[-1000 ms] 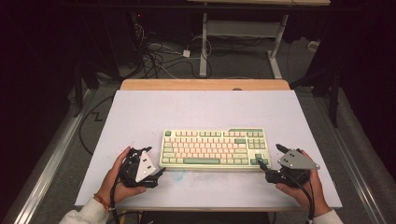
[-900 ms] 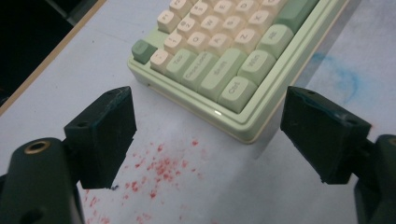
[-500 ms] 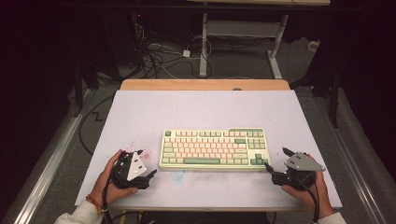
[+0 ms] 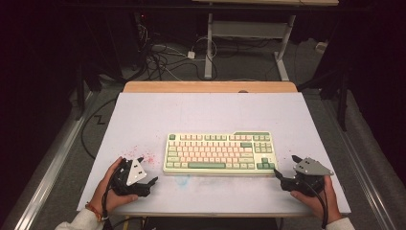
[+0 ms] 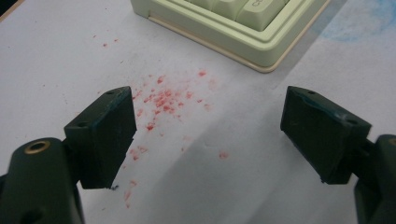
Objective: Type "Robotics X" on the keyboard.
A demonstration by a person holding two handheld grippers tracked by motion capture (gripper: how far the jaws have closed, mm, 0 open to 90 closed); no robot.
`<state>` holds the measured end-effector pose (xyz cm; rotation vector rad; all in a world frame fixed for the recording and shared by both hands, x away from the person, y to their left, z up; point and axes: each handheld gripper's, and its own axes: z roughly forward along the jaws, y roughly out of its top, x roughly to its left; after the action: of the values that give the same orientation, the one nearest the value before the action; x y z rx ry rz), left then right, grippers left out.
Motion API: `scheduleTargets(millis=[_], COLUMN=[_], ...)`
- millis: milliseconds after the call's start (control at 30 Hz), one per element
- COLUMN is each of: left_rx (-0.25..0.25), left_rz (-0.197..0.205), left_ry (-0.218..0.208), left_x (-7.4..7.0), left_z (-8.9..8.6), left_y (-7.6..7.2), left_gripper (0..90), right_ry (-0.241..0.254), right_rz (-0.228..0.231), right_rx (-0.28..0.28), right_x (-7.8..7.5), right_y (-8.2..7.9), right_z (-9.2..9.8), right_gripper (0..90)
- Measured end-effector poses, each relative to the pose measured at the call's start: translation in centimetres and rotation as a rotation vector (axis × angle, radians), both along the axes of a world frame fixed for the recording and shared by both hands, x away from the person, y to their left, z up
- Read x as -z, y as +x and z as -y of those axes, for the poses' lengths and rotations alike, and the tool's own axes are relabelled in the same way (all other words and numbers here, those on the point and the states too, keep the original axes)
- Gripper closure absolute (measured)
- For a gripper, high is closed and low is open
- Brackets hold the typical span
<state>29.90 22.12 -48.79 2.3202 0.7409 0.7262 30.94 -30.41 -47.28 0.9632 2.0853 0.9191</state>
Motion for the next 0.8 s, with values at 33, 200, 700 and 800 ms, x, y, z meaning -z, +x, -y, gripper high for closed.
scheduleTargets(millis=[33, 200, 700, 800], left_rx=[-0.001, 0.005, 0.017, 0.006], left_rz=[0.002, 0.000, -0.008, -0.003], left_ry=[-0.005, -0.012, 0.000, -0.009], left_x=[-0.02, -0.03, -0.02, -0.10], left_z=[0.00, -0.05, 0.16, 0.04], left_y=[-0.03, -0.15, -0.05, 0.04], left_gripper=[16.9, 16.9, 16.9, 17.0], right_ry=[-0.004, -0.015, -0.026, -0.025], right_rz=[0.004, 0.032, 0.036, 0.038], right_rx=[-0.005, -0.015, -0.028, -0.028], right_x=[-0.07, -0.54, -0.58, -0.61], right_y=[-0.06, -0.43, -0.48, -0.47], right_z=[-0.09, -0.59, -0.90, -0.97], right_gripper=[20.2, 20.1, 20.0, 20.0])
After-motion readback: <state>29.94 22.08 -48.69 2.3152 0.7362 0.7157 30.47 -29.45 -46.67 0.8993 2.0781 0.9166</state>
